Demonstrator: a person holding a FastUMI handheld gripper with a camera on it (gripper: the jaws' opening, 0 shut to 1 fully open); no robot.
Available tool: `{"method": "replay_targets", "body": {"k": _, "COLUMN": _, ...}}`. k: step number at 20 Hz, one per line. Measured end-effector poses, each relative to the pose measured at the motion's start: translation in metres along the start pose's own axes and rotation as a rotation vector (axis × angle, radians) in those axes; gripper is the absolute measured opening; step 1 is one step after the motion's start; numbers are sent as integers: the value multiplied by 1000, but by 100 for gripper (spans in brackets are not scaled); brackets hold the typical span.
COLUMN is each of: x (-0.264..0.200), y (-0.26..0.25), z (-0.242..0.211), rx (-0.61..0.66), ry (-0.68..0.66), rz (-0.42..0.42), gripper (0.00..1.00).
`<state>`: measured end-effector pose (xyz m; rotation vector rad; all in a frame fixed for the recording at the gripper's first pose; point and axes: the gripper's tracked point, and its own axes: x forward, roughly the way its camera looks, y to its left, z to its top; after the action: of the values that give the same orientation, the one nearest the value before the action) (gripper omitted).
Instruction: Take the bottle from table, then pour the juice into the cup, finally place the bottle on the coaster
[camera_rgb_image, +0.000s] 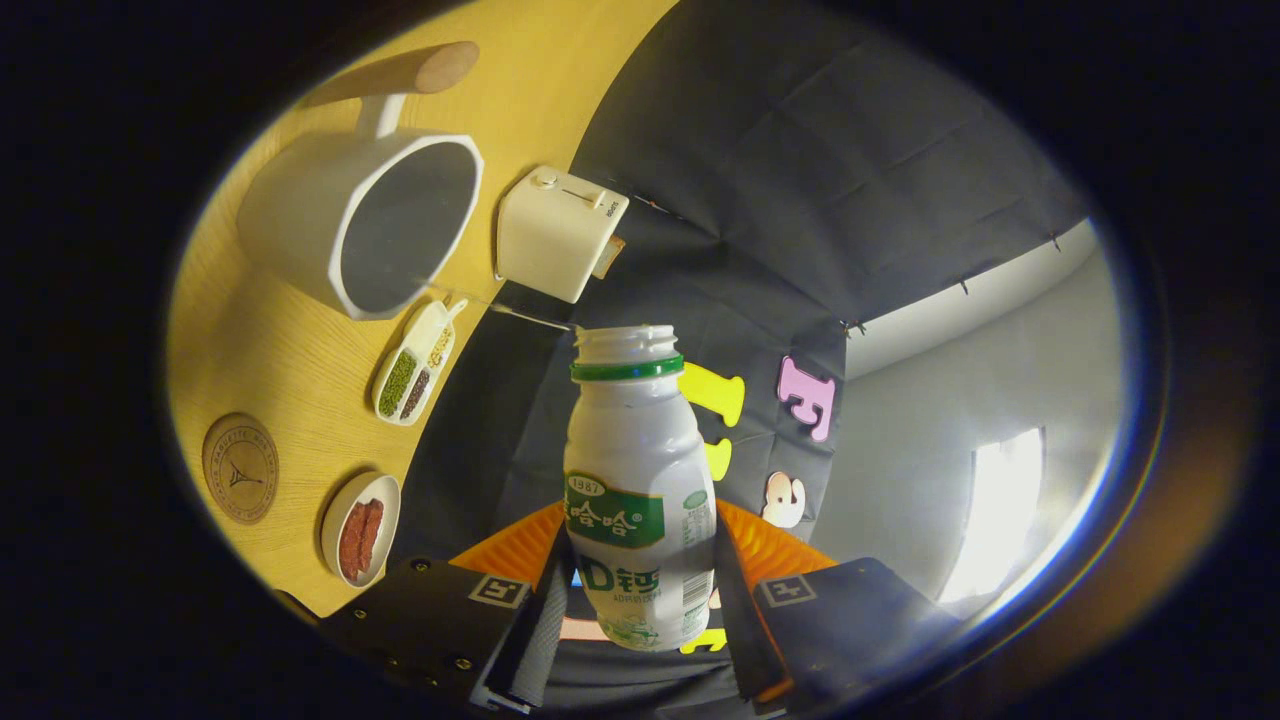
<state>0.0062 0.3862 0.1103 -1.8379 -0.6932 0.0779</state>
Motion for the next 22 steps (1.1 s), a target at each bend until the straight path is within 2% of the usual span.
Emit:
{"method": "replay_targets", "body": {"k": 16, "x": -3, "y": -8, "z": 20, "rx": -131, "ry": -69, "rz": -72, "gripper": 68}}
{"method": "replay_targets", "body": {"k": 22, "x": -2, "y": -6, "z": 22, "rx": -141, "ry": -70, "rz": -76, "gripper": 68}}
